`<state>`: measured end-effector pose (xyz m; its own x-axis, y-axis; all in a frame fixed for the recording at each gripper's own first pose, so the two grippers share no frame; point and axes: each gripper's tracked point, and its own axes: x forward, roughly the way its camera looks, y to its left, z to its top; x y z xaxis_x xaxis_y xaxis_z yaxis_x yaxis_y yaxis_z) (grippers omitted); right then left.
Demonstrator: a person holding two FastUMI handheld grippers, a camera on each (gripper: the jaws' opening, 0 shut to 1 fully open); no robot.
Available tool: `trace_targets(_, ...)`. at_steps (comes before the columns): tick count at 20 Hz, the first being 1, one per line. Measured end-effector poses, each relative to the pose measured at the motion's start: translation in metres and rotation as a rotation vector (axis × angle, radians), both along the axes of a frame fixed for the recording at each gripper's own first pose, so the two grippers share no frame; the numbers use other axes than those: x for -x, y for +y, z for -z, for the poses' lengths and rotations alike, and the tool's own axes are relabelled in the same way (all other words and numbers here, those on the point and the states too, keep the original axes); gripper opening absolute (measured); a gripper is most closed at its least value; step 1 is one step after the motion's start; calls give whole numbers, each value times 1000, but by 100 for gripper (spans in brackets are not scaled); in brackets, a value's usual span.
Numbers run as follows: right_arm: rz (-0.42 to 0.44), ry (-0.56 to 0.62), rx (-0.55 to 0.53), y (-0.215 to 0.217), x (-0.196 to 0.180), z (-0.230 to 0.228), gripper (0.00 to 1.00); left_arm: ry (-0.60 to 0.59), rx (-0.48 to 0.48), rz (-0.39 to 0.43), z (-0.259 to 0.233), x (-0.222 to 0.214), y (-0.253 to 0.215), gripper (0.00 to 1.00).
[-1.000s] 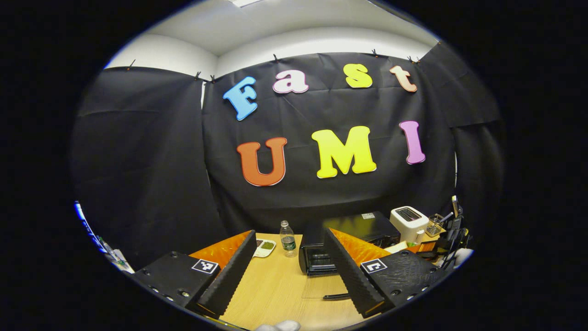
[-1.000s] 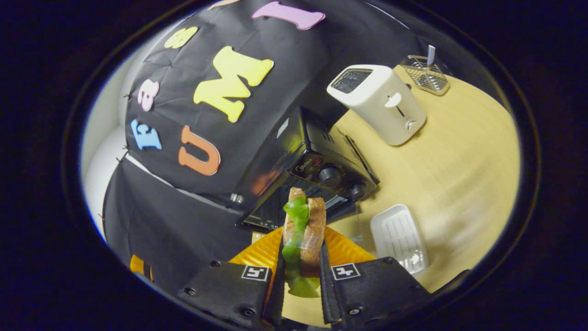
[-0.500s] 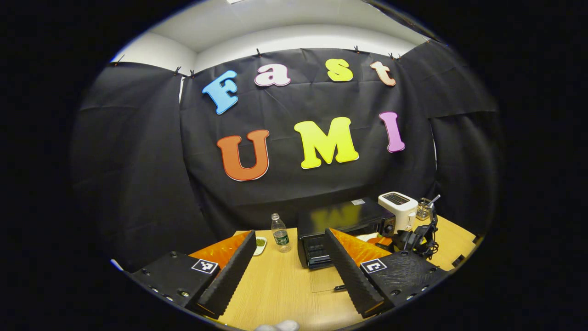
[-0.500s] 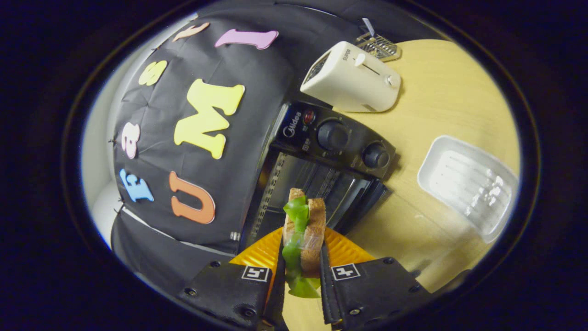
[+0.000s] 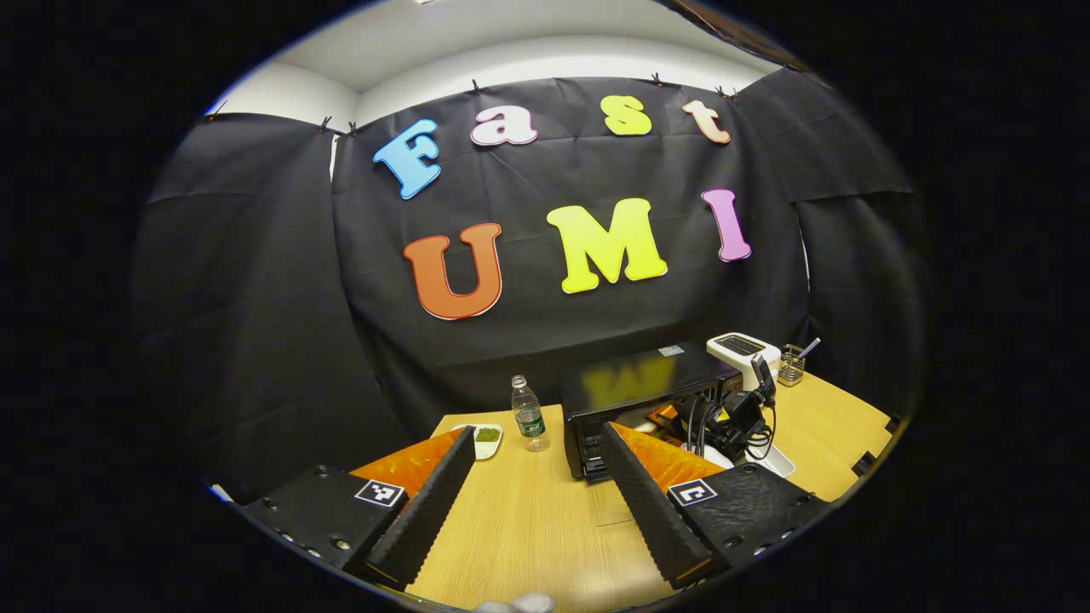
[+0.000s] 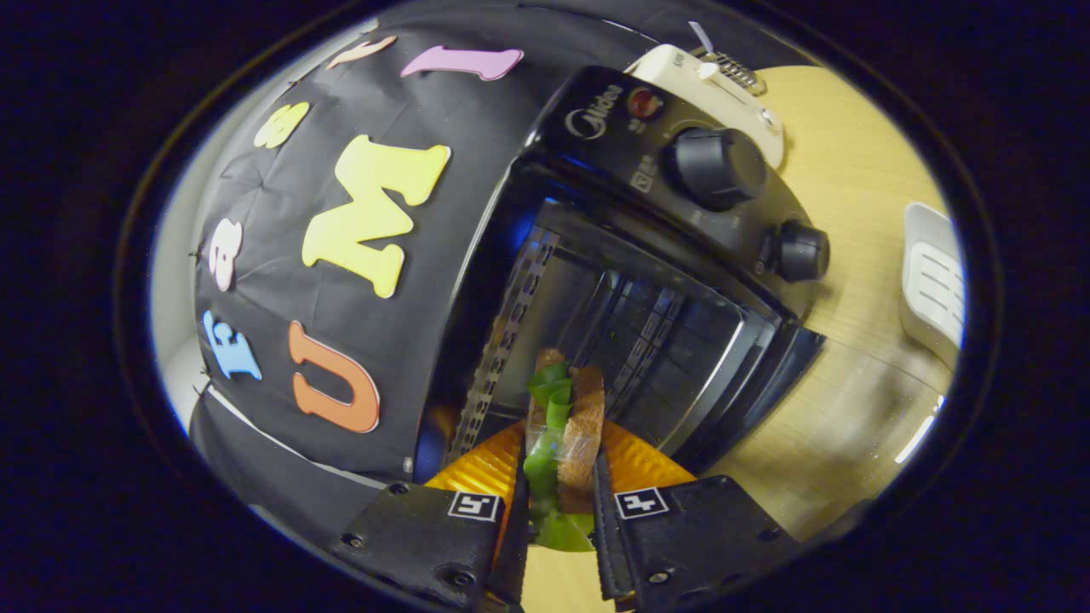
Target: Open the electric oven with the left hand, put the food in, and close the electric oven.
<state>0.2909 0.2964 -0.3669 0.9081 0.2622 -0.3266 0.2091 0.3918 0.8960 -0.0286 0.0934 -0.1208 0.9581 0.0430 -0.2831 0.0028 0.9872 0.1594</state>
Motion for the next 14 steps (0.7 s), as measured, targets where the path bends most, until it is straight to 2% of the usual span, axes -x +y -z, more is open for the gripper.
trace_targets(3,-10,17,80,0,-4,11,36,-3,6,-7,0,-6,2,97)
trace_targets(5,-14,24,85,1,-5,13,36,-18,10,-9,-3,-11,4,97)
trace_targets(6,-18,28,96,0,-4,15,27,-21,15,-12,-4,-11,4,97)
trace_targets(8,-25,39,123,-3,-3,17,43,-26,22,-12,-5,-12,3,97)
trace_targets(9,-29,49,139,-5,-2,19,47,-26,22,-9,-4,-12,2,97)
trace_targets(10,-27,53,157,-7,-1,19,41,-24,22,-5,-4,-11,0,97)
trace_targets(11,-32,67,197,-11,0,23,42,-25,19,-1,-6,-10,-1,97)
trace_targets(12,-37,75,233,-15,5,25,64,-30,16,0,-7,-10,0,97)
trace_targets(13,-35,68,252,-18,6,24,53,-34,16,0,-9,-9,-1,97)
trace_targets(14,-32,64,273,-21,8,24,61,-38,12,2,-10,-9,-1,97)
